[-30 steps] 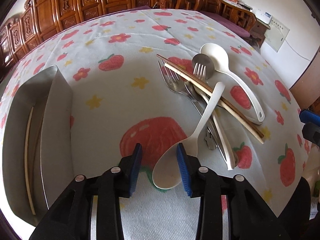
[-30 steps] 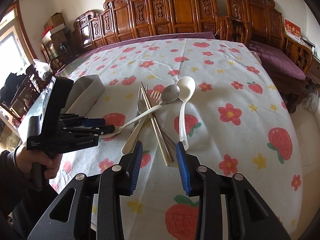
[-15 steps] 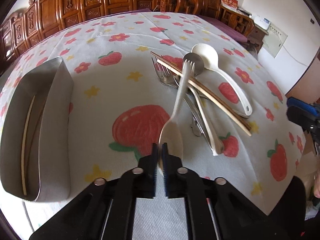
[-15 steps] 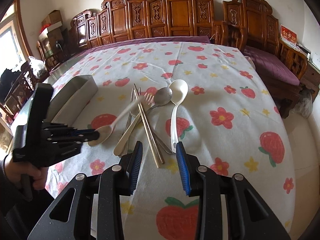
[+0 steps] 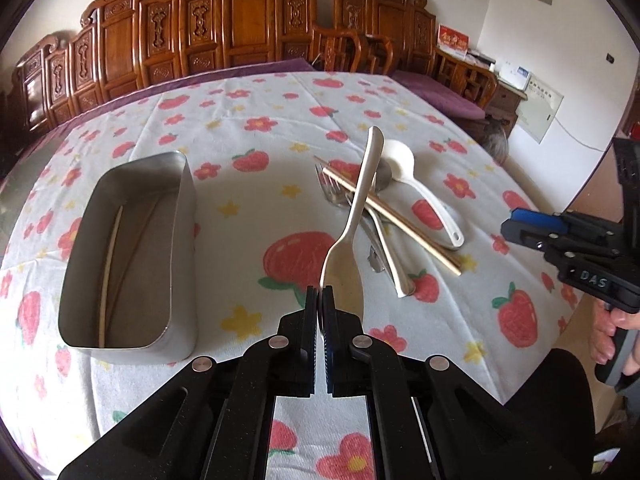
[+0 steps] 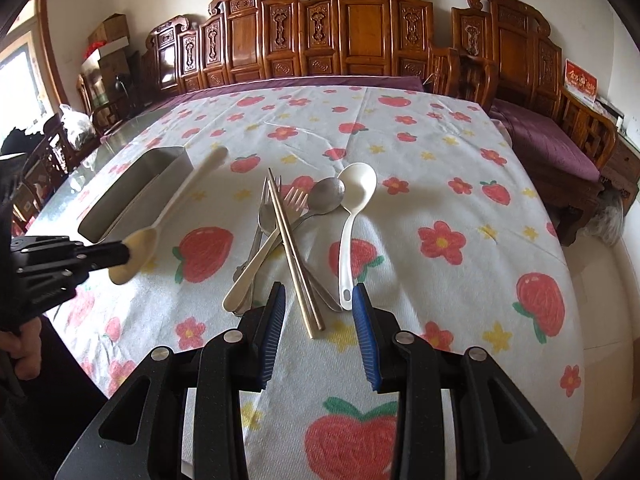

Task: Organize utensils
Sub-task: 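Carry the white spoon toward the box with the left gripper while the right grasps a chopstick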

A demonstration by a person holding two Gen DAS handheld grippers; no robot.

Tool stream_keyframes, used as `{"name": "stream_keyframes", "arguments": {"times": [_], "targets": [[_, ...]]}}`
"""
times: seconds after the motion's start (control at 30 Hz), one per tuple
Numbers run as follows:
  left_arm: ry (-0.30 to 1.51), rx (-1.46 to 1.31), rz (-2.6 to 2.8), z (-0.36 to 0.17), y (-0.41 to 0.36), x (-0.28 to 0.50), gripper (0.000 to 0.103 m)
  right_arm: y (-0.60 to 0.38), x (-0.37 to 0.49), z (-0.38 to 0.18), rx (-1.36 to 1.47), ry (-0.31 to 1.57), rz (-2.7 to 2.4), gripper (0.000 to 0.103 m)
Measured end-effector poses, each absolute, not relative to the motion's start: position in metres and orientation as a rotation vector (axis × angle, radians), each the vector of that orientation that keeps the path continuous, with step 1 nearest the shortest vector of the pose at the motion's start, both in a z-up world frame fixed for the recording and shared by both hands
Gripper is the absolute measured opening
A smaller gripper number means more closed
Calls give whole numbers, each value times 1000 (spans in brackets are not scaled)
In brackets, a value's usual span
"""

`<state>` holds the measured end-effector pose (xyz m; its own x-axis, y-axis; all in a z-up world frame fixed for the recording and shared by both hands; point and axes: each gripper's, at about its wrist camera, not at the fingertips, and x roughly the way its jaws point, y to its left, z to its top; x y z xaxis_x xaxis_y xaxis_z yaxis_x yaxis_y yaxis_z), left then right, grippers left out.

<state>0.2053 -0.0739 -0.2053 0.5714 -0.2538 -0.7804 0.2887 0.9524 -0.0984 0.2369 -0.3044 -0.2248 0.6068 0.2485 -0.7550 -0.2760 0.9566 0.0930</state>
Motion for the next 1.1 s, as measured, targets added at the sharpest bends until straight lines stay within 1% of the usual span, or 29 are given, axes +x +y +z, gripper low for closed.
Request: {"name": "stream_keyframes", "arguments": {"times": [0.17, 0.2, 0.27, 0.37, 0.43, 0.5, 0.57, 0.67, 0.87, 1.1], "targets": [[899, 20, -338, -205, -65, 209, 2, -308, 247, -234, -30, 878, 296, 36], [897, 15, -339, -205, -64, 211, 2, -308, 249, -236, -31, 882, 296, 32], [889, -1, -342, -207, -59, 213, 2, -307, 254, -241, -46, 891, 295, 29], [882, -20, -349, -209, -53, 215, 2, -303, 263, -250, -57, 909, 316, 20], [878, -28, -358, -210, -51, 215, 2, -299, 268, -255, -65, 918, 329, 19], [874, -29, -369, -210, -49, 215, 2, -294, 273, -260, -69, 928, 343, 16], [870, -32, -378, -210, -46, 215, 2, -287, 279, -266, -78, 943, 355, 15], [857, -32, -388, -208, -43, 213, 2, -278, 287, -275, -101, 964, 354, 11], [845, -12, -392, -208, -42, 211, 2, -269, 298, -287, -120, 1005, 357, 11], [838, -10, -386, -210, -39, 211, 2, -259, 301, -291, -169, 1011, 340, 12]]}}
